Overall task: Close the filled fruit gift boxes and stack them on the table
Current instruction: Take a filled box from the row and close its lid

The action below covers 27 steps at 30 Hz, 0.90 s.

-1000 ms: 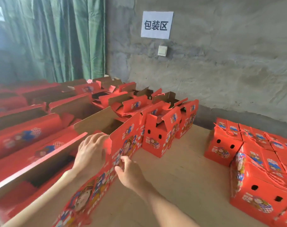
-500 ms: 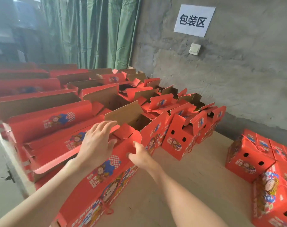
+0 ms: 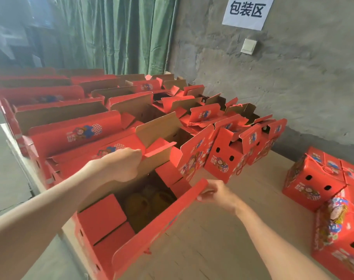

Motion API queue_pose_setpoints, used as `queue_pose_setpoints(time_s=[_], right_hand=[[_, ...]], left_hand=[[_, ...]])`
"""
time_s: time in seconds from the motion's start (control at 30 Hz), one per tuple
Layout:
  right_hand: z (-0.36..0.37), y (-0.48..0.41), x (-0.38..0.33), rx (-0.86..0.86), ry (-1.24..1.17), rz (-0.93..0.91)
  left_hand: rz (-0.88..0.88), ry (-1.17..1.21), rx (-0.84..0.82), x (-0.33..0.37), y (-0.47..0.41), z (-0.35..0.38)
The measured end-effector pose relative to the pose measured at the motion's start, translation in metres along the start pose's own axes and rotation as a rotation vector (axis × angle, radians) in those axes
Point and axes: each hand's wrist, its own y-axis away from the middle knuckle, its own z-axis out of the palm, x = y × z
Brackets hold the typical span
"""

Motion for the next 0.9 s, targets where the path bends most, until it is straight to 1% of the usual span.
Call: queue_pose_setpoints(time_s=[0.1, 0.27, 0.33, 0.4, 0.47, 0.5, 0.53, 0.6, 0.63, 0.7, 0.77, 0.8, 0.83, 0.87, 0.9], right_hand=[[-0.018, 0.023, 0.014, 0.033, 0.0, 0.002], [-0.055, 0.061, 0.035, 0.058, -0.019, 0.039], [-0.071, 0.079, 0.046, 0.084, -0.058, 0.066], [-0.086, 0.099, 0.059, 0.158, -0.083, 0.096], [-0.098, 0.118, 0.072, 0.292, -0.129, 0.12], [-0.103, 0.127, 0.077, 0.371, -0.173, 0.133], [-0.108, 0.135, 0.081, 0.437, -0.215, 0.154], [-0.112, 0.154, 0.081, 0.491, -0.203, 0.254], [-0.112, 0.164, 0.079, 0.472, -0.152, 0.34], [-0.105, 0.191, 0.073, 0.375, -0.108, 0.514], [-0.092, 0.221, 0.067, 0.217, -0.091, 0.578], [-0.084, 0.236, 0.064, 0.134, -0.024, 0.582], [-0.077, 0.25, 0.061, 0.063, 0.086, 0.583], [-0.071, 0.261, 0.06, 0.023, 0.246, 0.585], [-0.066, 0.267, 0.062, 0.017, 0.413, 0.591]], left_hand=[[0.079, 0.058, -0.047, 0.027, 0.011, -0.003], [0.159, 0.008, -0.126, 0.074, 0.028, 0.011], [0.185, 0.059, -0.15, 0.1, 0.03, 0.022], [0.192, 0.138, -0.13, 0.129, 0.027, 0.032], [0.183, 0.294, -0.092, 0.157, 0.022, 0.043], [0.151, 0.353, -0.103, 0.169, 0.02, 0.047], [0.157, 0.38, -0.105, 0.178, 0.017, 0.052], [0.119, 0.586, -0.13, 0.193, 0.017, 0.059], [0.113, 0.653, -0.112, 0.199, 0.018, 0.064], [0.084, 0.795, -0.083, 0.212, 0.025, 0.071], [0.061, 0.928, -0.05, 0.225, 0.03, 0.083], [0.043, 0.994, -0.04, 0.232, 0.032, 0.087], [0.025, 1.045, -0.026, 0.238, 0.035, 0.089], [0.007, 1.085, -0.007, 0.244, 0.037, 0.09], [-0.013, 1.122, 0.006, 0.25, 0.04, 0.09]])
